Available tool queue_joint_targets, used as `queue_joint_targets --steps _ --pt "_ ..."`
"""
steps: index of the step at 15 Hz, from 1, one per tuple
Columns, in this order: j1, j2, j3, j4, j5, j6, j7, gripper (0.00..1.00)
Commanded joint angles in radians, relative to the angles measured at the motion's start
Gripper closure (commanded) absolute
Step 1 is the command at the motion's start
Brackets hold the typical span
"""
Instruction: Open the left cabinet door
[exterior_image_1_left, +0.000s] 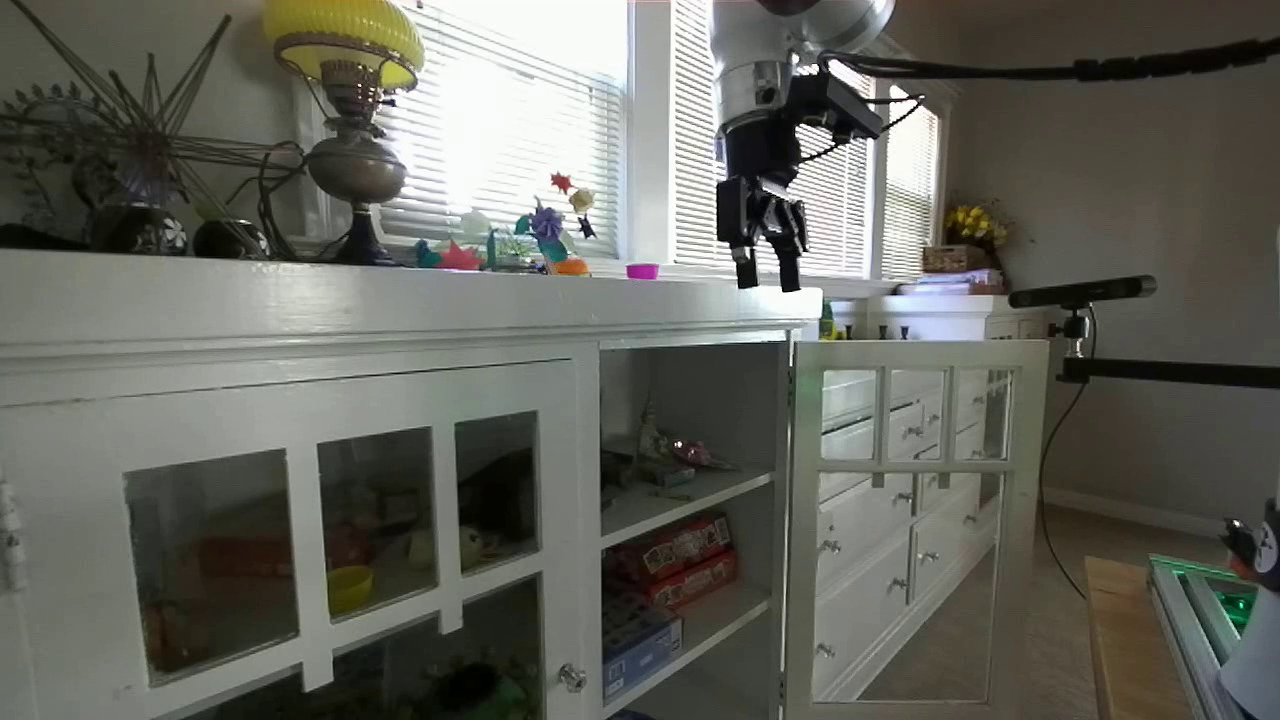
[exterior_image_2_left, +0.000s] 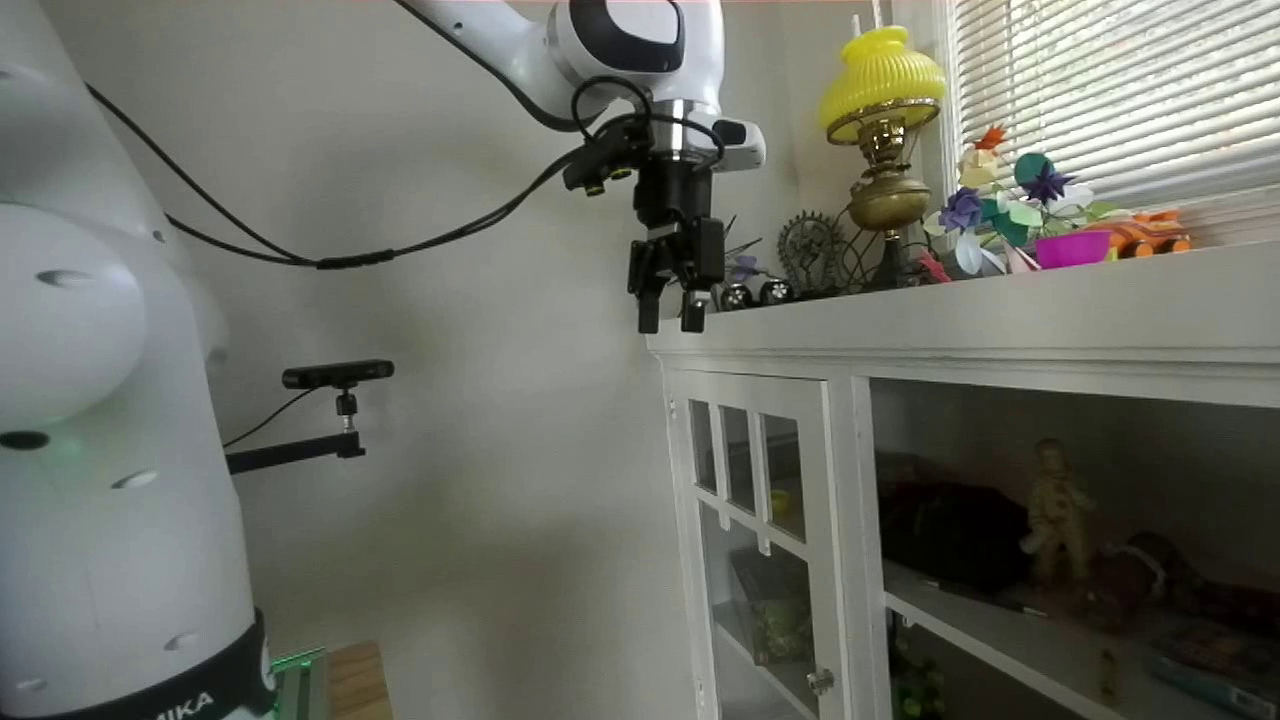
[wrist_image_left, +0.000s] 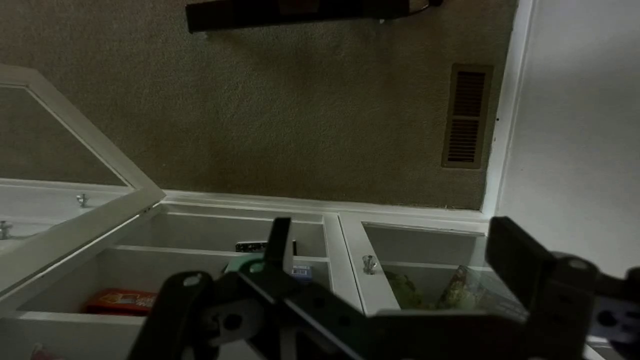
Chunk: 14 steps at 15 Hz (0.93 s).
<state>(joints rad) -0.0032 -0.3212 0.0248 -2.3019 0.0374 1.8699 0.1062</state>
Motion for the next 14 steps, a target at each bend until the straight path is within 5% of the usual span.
queue_joint_targets --steps 1,9,10,14 --pt "-0.004 0.008 0.017 -0.028 -0.028 0.086 0.053 0.0" --pt "0.047 0.059 0.077 -0.209 -0.034 0.727 0.018 0.0" --pt "0.044 0.051 0.063 -0.175 -0.01 0.608 0.016 0.0" --pt "0.052 0.063 0.073 -0.204 -0.011 0.706 0.016 0.0"
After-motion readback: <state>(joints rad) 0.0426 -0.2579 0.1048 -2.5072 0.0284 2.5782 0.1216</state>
